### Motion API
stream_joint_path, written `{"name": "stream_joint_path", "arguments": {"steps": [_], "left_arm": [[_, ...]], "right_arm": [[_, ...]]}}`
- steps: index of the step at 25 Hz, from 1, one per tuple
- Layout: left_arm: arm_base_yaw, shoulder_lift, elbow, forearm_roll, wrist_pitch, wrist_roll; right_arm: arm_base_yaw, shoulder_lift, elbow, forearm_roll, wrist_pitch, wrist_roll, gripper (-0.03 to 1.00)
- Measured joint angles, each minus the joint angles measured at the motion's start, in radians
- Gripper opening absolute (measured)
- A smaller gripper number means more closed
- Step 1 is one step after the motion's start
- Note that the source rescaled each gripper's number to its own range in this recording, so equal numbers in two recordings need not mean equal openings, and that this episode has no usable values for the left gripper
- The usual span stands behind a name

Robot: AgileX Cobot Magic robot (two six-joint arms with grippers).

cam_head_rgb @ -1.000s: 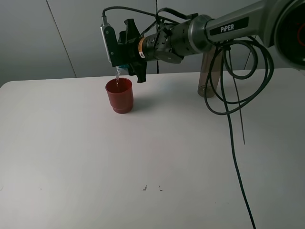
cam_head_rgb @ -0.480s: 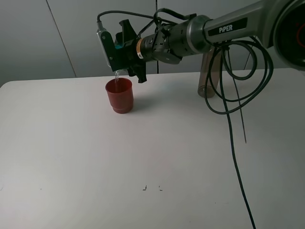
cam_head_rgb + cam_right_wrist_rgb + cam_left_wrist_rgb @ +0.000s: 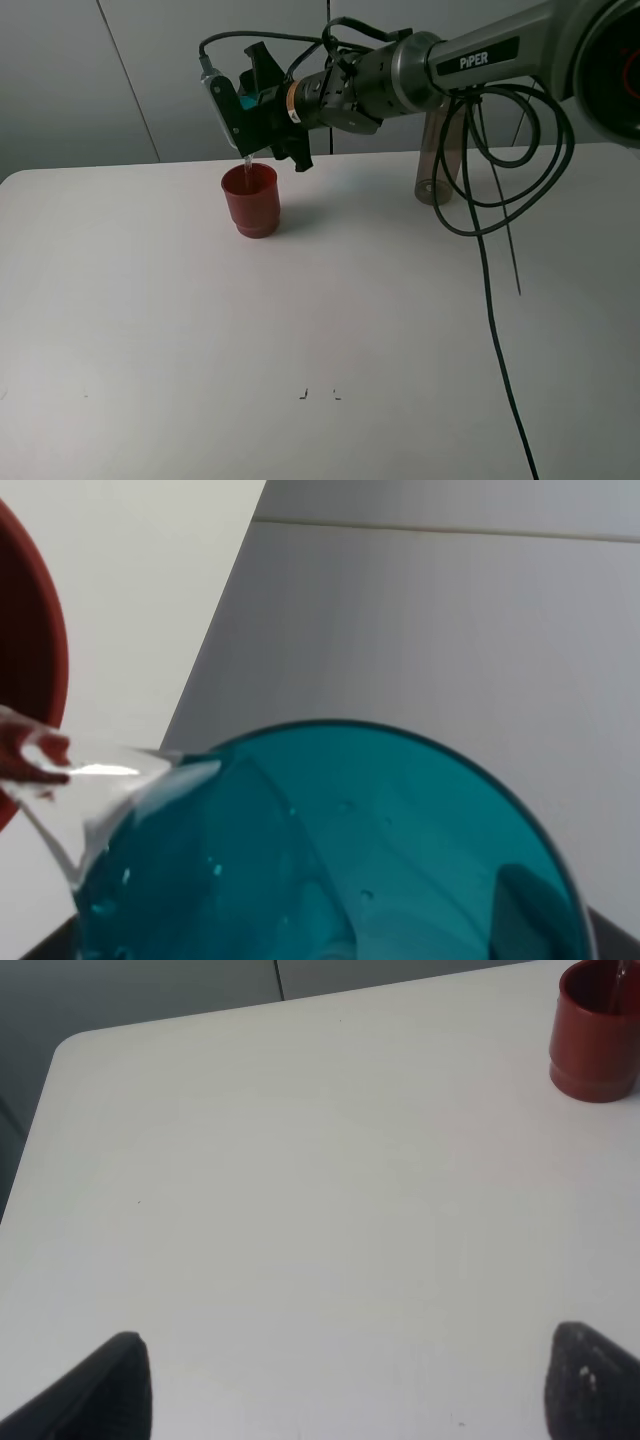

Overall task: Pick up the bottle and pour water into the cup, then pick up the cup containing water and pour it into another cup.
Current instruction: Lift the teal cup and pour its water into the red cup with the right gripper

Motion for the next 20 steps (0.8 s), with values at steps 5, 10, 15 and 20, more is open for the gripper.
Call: {"name": "stream_joint_path", "arguments": {"steps": [5, 10, 15, 20], "left_arm": [[0.0, 0.0, 0.0, 0.0, 0.0, 0.0], [0.0, 0.0, 0.0, 0.0, 0.0, 0.0], [0.0, 0.0, 0.0, 0.0, 0.0, 0.0], [0.0, 0.0, 0.0, 0.0, 0.0, 0.0]], "right_arm": [[0.0, 0.0, 0.0, 0.0, 0.0, -0.067, 0.15], [0.0, 0.0, 0.0, 0.0, -0.002, -0.125, 0.15], [0.0, 0.0, 0.0, 0.0, -0.004, -0.185, 0.15], [0.0, 0.0, 0.0, 0.0, -0.012, -0.248, 0.15]]}}
